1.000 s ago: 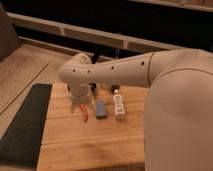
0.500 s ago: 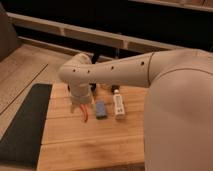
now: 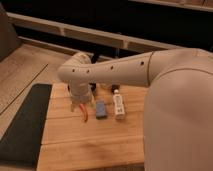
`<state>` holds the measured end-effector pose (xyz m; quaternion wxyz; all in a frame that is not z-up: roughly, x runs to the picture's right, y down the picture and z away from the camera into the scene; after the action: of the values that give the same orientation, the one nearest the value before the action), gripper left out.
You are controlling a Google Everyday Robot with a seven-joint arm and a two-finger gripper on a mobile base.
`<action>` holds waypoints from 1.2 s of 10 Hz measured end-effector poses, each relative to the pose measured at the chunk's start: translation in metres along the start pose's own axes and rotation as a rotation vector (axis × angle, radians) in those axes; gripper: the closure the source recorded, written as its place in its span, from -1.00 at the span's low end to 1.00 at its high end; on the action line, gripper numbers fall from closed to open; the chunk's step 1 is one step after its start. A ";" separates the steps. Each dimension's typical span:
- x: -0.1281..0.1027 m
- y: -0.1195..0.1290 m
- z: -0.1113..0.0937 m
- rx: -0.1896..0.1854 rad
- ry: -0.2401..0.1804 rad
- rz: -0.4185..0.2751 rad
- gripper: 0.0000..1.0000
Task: Place the white sponge in the ceramic cup
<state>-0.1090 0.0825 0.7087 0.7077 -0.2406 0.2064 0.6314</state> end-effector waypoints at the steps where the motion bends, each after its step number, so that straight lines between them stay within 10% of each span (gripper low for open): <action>1: -0.019 0.001 -0.007 -0.002 -0.063 -0.047 -0.30; 5: -0.081 0.006 -0.038 -0.077 -0.287 -0.206 -0.30; 9: -0.076 0.004 -0.031 -0.075 -0.271 -0.202 -0.30; 12: -0.042 -0.040 0.010 -0.057 -0.176 -0.062 -0.30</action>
<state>-0.0743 0.0518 0.7448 0.7350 -0.2104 0.1179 0.6337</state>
